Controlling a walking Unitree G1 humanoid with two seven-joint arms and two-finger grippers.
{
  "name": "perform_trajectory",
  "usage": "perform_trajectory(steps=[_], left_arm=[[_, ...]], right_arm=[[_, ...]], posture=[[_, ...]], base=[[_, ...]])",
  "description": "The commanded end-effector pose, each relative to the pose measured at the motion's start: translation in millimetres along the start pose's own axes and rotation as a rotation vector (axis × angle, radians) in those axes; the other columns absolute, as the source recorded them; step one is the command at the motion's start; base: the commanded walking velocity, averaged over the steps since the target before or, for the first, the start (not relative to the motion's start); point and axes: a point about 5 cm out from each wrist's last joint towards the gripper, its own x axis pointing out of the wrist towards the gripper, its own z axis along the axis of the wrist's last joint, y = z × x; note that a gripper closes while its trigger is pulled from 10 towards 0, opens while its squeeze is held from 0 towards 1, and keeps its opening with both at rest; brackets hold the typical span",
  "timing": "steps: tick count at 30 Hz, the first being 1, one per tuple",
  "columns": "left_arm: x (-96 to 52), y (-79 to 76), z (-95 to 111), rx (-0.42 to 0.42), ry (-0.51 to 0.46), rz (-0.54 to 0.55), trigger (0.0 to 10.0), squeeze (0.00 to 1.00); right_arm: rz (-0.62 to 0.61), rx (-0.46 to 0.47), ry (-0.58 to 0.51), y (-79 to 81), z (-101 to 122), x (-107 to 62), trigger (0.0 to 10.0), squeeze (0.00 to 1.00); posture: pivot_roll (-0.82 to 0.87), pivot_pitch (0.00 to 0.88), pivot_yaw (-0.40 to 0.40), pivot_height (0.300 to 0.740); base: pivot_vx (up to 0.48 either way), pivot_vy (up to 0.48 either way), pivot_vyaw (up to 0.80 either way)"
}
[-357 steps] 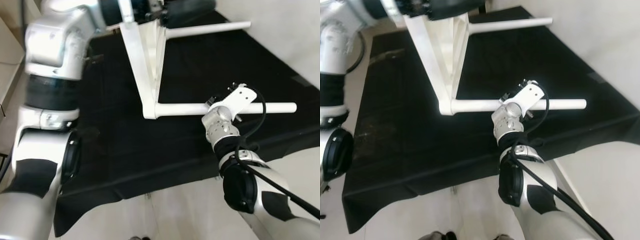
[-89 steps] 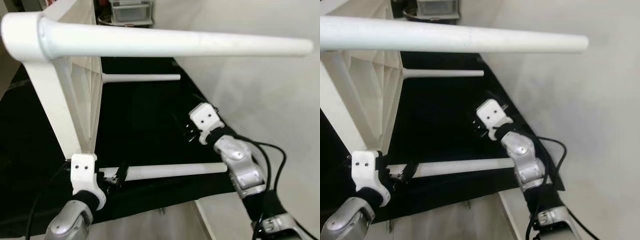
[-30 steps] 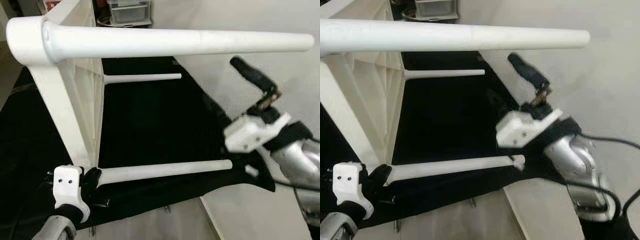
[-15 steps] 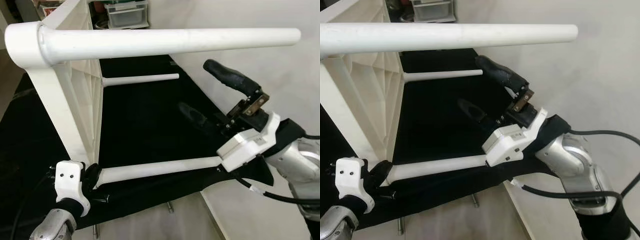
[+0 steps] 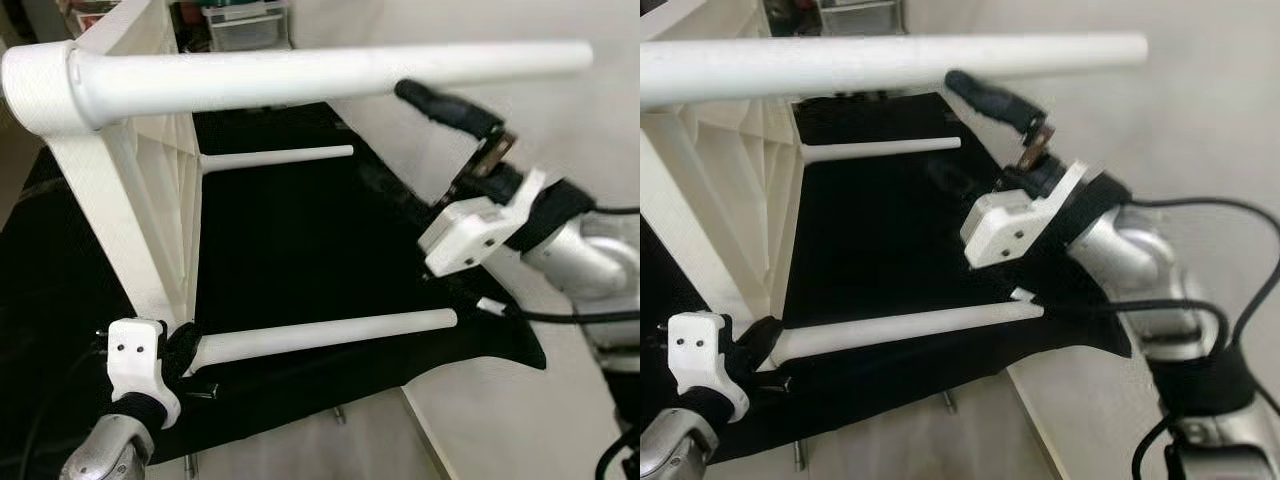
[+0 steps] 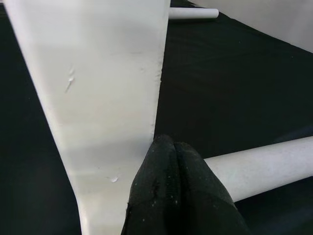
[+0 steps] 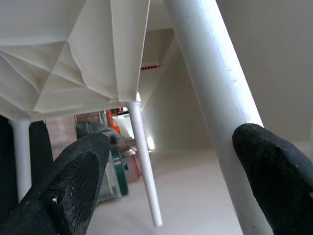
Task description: Building children table
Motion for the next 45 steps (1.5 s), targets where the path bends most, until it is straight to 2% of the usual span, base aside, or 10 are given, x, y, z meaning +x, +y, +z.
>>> perform_trajectory(steps=[1, 6, 15, 21, 28, 29, 30, 31, 32, 45], left_arm=[[-2.8, 9.5, -2.8, -0.008, 0.0, 0.065, 10.0, 0.0], [-3.3, 8.6, -1.7, -0.017, -0.011, 0.068, 10.0, 0.0], [-2.3, 9.4, -2.2, -0.015, -0.011, 0.068, 10.0, 0.0], [-2.1, 9.0, -2.5, -0.018, -0.018, 0.077, 10.0, 0.0], [-2.1, 10.5, -3.2, -0.023, -0.023, 0.094, 10.0, 0.0], [-1.7, 11.2, -4.0, -0.028, -0.026, 0.102, 10.0, 0.0], [-1.1, 11.8, -4.6, -0.032, -0.029, 0.108, 10.0, 0.0], [-1.1, 11.8, -4.6, -0.032, -0.029, 0.108, 10.0, 0.0], [0.9, 12.0, -5.4, -0.038, -0.036, 0.113, 10.0, 0.0], [14.9, 20.9, -2.4, -0.007, -0.079, 0.131, 10.0, 0.0]], right_arm=[[-0.001, -0.02, 0.027, -4.3, -6.0, 1.0, 10.0, 0.0], [-0.066, -0.071, 0.029, -21.8, -10.0, 3.6, 10.0, 0.0], [-0.088, -0.07, -0.047, -24.6, -3.8, 9.9, 10.0, 0.0], [-0.039, -0.06, 0.074, -19.1, -23.4, 16.1, 10.0, 0.0], [-0.025, -0.066, 0.136, -20.3, -33.9, 18.1, 10.0, 0.0], [-0.019, -0.064, 0.159, -20.6, -37.9, 18.2, 7.7, 0.0], [-0.012, -0.061, 0.177, -20.5, -41.0, 18.1, 7.1, 0.0], [-0.012, -0.061, 0.177, -20.5, -41.0, 18.1, 7.1, 0.0], [-0.006, -0.048, 0.188, -19.5, -43.5, 17.6, 0.0, 0.0], [-0.009, -0.022, 0.19, -17.2, -45.6, 20.0, 0.0, 0.0]], posture=[[-0.19, 0.075, -0.028, 0.74], [-0.2, 0.076, -0.031, 0.74], [-0.2, 0.075, -0.033, 0.74], [-0.19, 0.069, -0.046, 0.74], [-0.19, 0.067, -0.055, 0.74], [-0.19, 0.065, -0.06, 0.74], [-0.19, 0.065, -0.06, 0.74], [-0.19, 0.065, -0.06, 0.74], [-0.19, 0.063, -0.068, 0.74], [-0.19, 0.06, -0.082, 0.74]], base=[[0.0, 0.0, 0.0], [0.0, 0.0, 0.0], [0.0, 0.0, 0.0], [0.0, 0.0, 0.0], [0.0, 0.0, 0.0], [0.0, 0.0, 0.0], [0.0, 0.0, 0.0], [0.0, 0.0, 0.0], [0.0, 0.0, 0.0], [0.0, 0.0, 0.0]])
